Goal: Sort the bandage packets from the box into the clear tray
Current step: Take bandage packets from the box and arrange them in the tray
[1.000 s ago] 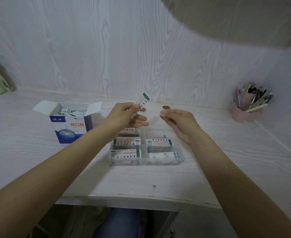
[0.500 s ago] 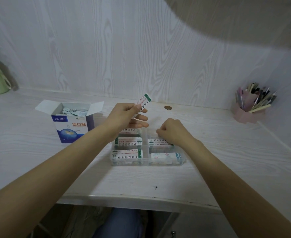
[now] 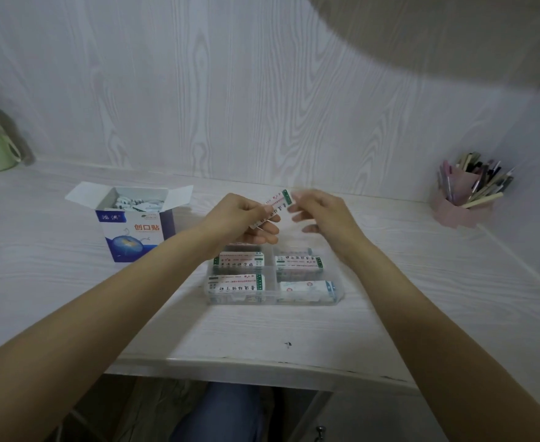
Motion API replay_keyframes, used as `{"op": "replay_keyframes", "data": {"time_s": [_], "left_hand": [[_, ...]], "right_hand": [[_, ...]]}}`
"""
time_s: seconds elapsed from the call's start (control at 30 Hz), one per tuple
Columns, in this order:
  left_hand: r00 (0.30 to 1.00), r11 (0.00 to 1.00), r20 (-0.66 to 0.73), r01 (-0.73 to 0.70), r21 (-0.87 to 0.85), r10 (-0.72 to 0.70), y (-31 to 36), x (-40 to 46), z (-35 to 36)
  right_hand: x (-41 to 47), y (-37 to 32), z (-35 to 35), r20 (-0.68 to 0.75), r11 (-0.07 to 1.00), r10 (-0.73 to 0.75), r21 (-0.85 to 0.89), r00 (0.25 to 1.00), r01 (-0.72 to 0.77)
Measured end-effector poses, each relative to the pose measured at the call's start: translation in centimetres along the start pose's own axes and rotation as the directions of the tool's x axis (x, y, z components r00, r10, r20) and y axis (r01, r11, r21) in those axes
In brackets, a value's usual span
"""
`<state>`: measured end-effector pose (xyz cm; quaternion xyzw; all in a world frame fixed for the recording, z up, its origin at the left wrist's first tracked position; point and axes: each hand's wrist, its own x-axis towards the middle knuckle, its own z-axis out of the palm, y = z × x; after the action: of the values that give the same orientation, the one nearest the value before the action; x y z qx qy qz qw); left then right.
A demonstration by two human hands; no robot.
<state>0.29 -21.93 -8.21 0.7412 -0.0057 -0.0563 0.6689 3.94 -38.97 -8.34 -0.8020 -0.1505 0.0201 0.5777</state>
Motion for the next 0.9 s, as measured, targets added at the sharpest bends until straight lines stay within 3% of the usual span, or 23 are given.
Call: {"op": "replay_keyframes", "data": {"time_s": [0.03,0.1,0.23,0.33,0.4,0.47,0.63,0.73,0.9], "left_hand": [[0.999,1.0,0.03,0.012,0.014,-0.013,0.1,0.0,0.1],[0.998,0.999,0.066,0.017,0.039,-0.02,0.4,0.0,0.5],[0.999,0.996,-0.026,-0.03,0.08,0.032,0.2,0.6,0.8],[0.978,0.943,-0.152,-0.085,0.321,0.14,-0.6,1.4,0.2],[0.971,0.852,-0.121,-0.115,0.511,0.204,-0.8,1.3,0.0],[0.977,0.782,-0.054,-0.132,0.609,0.208,-0.9,1.1,0.1],[0.989,0.794,-0.013,-0.108,0.599,0.144,-1.0,0.8,1.0],[0.993,0.758,0.013,-0.098,0.644,0.118,-1.1,1.0,1.1],[0.992,0.731,0.044,-0.117,0.672,0.118,-1.2,1.1,0.9]], "right_hand": [[0.1,-0.5,-0.3,0.019,0.996,-0.013,0.09,1.0,0.011],[0.3,-0.9,-0.5,0.035,0.995,-0.069,0.077,0.997,0.066],[0.6,0.1,-0.8,-0.127,0.999,-0.013,0.046,0.992,0.019],[0.7,1.6,-1.5,-0.264,0.995,0.087,-0.027,0.961,-0.098],[0.5,2.5,-1.8,-0.298,0.971,0.095,-0.182,0.95,-0.154],[0.5,3.1,-1.4,-0.289,0.928,0.064,-0.334,0.955,-0.164],[0.5,3.1,0.1,-0.198,0.697,0.038,-0.697,0.979,-0.168],[0.8,2.9,0.7,-0.121,0.594,0.07,-0.793,0.99,-0.139],[0.9,2.6,0.9,-0.045,0.566,0.193,-0.811,0.98,-0.149]]}}
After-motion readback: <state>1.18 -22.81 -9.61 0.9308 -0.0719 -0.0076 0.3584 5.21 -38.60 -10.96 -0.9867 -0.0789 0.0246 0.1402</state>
